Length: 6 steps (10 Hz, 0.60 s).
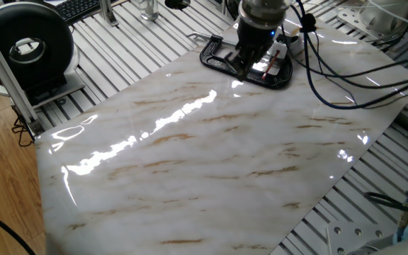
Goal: Insert the pencil into the pencil sharpener
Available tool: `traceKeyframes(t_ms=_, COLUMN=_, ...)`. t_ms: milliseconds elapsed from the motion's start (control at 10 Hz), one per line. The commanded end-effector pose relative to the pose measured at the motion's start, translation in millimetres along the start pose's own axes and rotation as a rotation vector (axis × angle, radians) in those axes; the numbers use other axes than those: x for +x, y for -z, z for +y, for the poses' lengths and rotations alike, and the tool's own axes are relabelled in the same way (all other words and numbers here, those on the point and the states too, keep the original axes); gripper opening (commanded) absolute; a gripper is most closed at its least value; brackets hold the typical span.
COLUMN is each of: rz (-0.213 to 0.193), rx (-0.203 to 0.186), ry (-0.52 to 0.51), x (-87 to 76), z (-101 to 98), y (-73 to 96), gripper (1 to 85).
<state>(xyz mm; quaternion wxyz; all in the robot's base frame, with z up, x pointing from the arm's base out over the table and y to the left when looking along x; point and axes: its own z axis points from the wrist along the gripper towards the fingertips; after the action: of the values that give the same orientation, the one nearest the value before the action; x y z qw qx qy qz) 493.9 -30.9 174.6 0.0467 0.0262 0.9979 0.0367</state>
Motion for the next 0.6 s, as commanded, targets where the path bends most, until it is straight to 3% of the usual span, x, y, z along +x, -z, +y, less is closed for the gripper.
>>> traceKeyframes(t_ms=0, rz=0.059, rx=-0.012, ry=-0.077, x=-0.3, z=-2.4, y=-4.7, gripper=11.0)
traceKeyframes(t_ms=300, rz=0.143, rx=0.035, ry=-0.048, x=13.4, z=-10.4, y=-5.9, gripper=10.3)
traceKeyframes(t_ms=500, rz=0.163, rx=0.051, ry=-0.016, x=17.3, z=-16.8, y=-9.3, gripper=7.7)
